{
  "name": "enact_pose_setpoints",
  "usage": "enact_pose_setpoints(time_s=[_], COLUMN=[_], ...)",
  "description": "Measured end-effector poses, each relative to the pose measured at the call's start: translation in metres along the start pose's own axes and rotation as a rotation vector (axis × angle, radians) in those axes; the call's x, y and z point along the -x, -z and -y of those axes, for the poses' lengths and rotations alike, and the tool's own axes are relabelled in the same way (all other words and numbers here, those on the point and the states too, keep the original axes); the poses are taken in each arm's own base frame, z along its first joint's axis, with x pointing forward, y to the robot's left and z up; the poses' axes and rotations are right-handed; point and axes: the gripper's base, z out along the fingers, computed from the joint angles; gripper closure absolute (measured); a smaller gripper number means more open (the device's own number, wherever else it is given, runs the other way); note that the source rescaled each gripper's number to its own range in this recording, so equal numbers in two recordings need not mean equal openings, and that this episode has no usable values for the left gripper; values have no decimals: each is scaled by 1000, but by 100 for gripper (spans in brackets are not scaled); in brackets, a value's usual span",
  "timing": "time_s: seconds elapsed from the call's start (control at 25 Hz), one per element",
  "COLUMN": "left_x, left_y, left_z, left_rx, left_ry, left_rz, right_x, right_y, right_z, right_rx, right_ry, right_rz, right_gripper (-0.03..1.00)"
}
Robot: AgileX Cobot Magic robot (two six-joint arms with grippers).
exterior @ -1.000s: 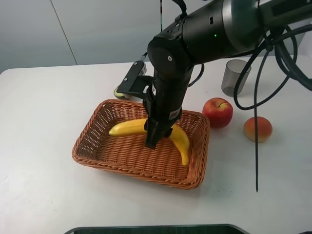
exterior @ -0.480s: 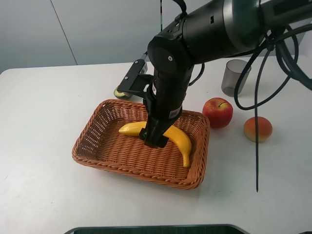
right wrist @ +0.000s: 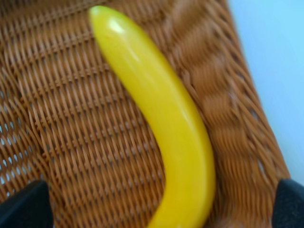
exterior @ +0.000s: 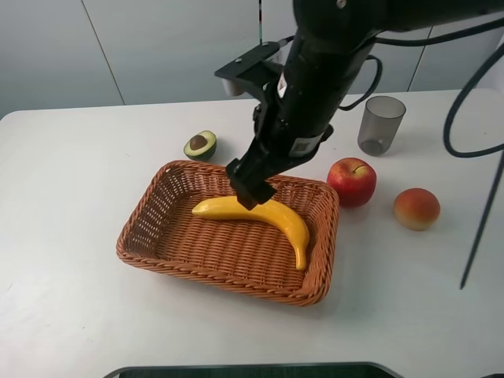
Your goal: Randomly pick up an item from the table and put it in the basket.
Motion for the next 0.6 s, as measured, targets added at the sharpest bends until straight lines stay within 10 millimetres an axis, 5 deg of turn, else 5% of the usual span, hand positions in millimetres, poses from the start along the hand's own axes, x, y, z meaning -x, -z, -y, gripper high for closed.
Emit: enact_pose_setpoints(time_s=[0.6], left_x=[0], left_y=[0], left_z=[0], left_rx=[0], left_ry=[0], left_rz=[0], right_x=[-126], right_y=[76], right_z=[84], right_rx=[-112], right_ry=[-557], right_rz=[122], right_gripper=[-2])
